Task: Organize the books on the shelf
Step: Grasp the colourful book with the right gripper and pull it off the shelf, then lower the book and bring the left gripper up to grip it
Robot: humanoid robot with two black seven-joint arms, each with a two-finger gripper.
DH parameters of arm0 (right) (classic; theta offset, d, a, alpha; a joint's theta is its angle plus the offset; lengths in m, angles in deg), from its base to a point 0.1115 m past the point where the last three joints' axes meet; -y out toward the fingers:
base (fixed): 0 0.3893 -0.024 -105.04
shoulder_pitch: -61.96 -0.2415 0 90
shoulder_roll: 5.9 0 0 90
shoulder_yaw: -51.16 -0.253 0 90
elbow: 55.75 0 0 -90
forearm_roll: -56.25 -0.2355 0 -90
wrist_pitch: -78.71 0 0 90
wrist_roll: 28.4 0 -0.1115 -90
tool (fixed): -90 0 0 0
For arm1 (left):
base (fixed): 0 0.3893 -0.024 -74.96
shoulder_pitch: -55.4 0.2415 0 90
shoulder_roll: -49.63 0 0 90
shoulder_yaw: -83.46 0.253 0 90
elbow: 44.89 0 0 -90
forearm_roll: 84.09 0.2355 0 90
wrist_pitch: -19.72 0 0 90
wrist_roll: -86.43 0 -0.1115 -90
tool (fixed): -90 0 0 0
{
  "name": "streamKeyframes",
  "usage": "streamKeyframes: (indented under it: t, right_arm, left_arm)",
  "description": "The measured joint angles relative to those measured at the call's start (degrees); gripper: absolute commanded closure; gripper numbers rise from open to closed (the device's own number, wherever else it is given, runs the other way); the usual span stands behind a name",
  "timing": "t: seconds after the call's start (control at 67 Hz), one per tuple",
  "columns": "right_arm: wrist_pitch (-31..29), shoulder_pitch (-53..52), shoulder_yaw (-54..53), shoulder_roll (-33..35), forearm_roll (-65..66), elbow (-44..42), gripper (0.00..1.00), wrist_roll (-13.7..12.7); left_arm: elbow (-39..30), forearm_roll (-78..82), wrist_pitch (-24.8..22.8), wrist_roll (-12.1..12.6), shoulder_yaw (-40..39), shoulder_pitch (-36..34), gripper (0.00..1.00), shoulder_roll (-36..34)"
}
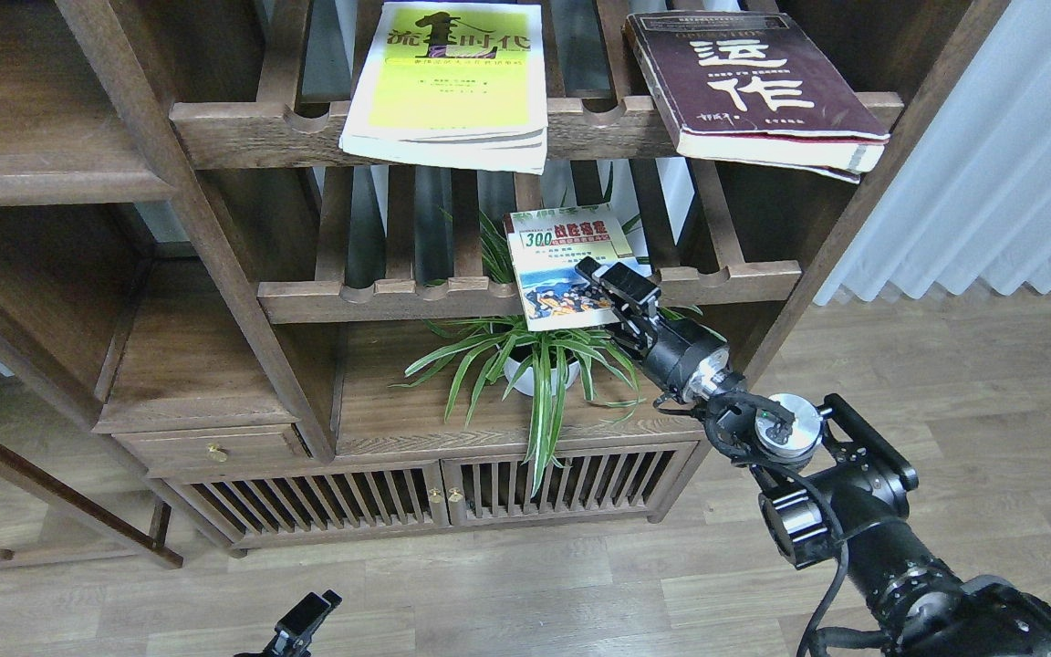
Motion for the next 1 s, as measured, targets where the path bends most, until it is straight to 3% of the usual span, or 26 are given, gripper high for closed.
streamKeyframes:
  t: [0.284, 0.418, 0.672, 1.001]
  right_arm:
    - [-2.5, 4.2, -0.8, 0.0, -0.6, 3.6, 0.96, -0.8]
    - [-2.5, 10.9, -1.1, 0.0, -1.3, 10.5, 0.96, -3.8]
    - [-2.6, 25.2, 0.0, 0.0, -1.6, 21.9, 0.96, -4.9]
    - [-2.5, 33.0, 6.5, 0.0, -1.6, 26.2, 0.96, -4.8]
  left_arm:
    - [-0.3, -0.1, 0.0, -0.1, -0.5, 0.0, 0.0, 0.1]
    - [-0.6, -0.4, 0.0, -0.1, -0.6, -0.2, 0.0, 0.1]
    - [-1.3, -0.4, 0.0, 0.3, 0.0, -0.5, 0.0, 0.2]
    - [-10.7, -0.6, 0.0, 0.3, 0.2, 0.4, 0.0, 0.1]
